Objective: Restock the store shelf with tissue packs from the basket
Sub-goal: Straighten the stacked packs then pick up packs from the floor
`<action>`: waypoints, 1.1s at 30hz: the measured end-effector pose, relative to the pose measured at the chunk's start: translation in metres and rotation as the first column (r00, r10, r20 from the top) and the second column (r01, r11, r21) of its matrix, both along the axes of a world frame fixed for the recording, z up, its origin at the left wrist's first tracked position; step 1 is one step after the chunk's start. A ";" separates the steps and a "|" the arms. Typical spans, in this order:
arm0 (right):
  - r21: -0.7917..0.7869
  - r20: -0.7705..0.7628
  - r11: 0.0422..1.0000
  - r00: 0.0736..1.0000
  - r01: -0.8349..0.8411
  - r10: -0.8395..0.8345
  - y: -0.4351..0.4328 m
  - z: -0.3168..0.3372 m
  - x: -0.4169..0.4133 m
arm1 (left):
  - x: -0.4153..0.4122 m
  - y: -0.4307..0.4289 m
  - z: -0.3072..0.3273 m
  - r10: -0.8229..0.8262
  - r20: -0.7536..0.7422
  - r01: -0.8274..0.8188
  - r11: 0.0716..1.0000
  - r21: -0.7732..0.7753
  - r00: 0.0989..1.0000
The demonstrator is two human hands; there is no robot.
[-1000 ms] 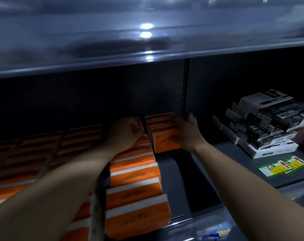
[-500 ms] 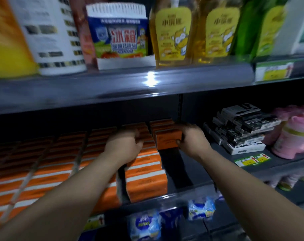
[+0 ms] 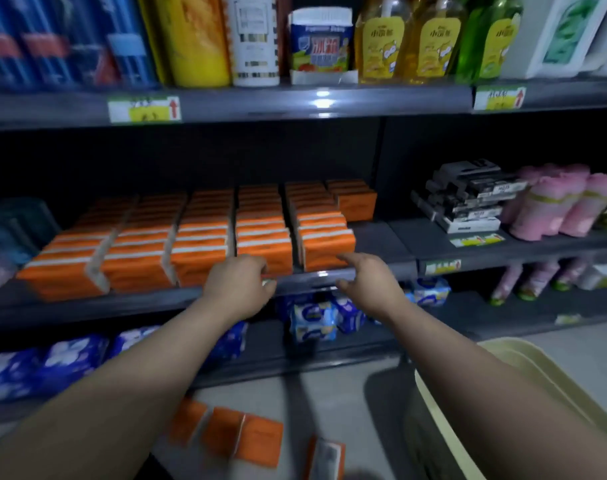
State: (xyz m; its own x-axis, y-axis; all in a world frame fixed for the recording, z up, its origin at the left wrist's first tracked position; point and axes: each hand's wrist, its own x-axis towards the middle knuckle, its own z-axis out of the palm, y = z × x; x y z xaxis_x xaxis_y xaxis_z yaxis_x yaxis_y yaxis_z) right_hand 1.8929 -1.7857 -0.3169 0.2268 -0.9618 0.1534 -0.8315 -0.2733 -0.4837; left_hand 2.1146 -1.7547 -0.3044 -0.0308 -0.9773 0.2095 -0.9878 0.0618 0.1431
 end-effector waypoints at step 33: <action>0.657 -0.109 0.720 0.972 0.226 -0.207 0.059 -0.351 0.036 | 0.060 0.017 -0.420 0.243 0.004 -0.172 0.673 0.719 0.970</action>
State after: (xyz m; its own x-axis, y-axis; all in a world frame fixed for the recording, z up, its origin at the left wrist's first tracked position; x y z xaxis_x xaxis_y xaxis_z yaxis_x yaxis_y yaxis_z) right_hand 1.9287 -1.7269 -0.6677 -0.0058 -0.8406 -0.5416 -0.8425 0.2959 -0.4502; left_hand 2.1748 -1.7373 -0.7244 0.1738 -0.8116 -0.5578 -0.9441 -0.2984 0.1399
